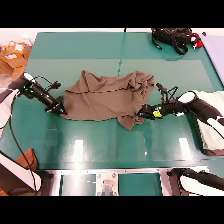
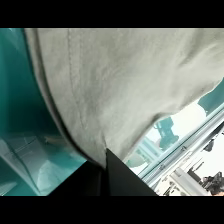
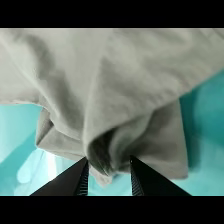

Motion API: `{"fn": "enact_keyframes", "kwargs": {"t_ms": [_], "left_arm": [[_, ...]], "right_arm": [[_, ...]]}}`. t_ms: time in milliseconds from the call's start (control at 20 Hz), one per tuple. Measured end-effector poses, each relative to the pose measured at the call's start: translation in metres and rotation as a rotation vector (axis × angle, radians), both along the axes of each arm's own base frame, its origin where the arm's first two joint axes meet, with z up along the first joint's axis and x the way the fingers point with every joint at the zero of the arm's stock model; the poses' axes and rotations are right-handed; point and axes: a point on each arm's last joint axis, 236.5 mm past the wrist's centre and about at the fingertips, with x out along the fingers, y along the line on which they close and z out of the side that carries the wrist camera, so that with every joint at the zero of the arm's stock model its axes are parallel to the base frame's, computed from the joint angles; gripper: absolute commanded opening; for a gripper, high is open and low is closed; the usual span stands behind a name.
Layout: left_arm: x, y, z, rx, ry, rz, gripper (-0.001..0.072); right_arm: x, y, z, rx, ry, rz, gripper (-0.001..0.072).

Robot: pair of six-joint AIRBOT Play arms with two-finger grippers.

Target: Fold the shirts.

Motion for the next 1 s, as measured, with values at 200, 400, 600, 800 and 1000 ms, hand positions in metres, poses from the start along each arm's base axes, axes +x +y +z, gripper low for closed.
{"fn": "enact_keyframes", "kwargs": {"t_ms": [200,400,600,800,1000], "left_arm": [[0.000,0.002,-0.001,0.007,-0.002,-0.004,0.0020],[0.001,0.002,-0.002,0.011,-0.006,-0.003,0.0020],[-0.002,0.002,0.001,0.007,0.001,-0.011,0.0019],[0.000,0.005,0.028,0.018,-0.055,-0.039,0.0019],[0.030,0.011,0.102,0.061,-0.295,-0.044,0.0019]], "right_arm": [[-0.009,0.003,-0.007,-0.019,0.030,0.007,0.0314],[-0.003,0.011,-0.017,-0.039,0.021,-0.012,0.0100],[0.003,0.013,-0.014,-0.036,0.010,-0.020,0.0017],[0.030,0.000,0.051,0.000,-0.110,-0.016,0.0017],[0.056,-0.037,0.161,0.012,-0.313,-0.038,0.0016]]}}
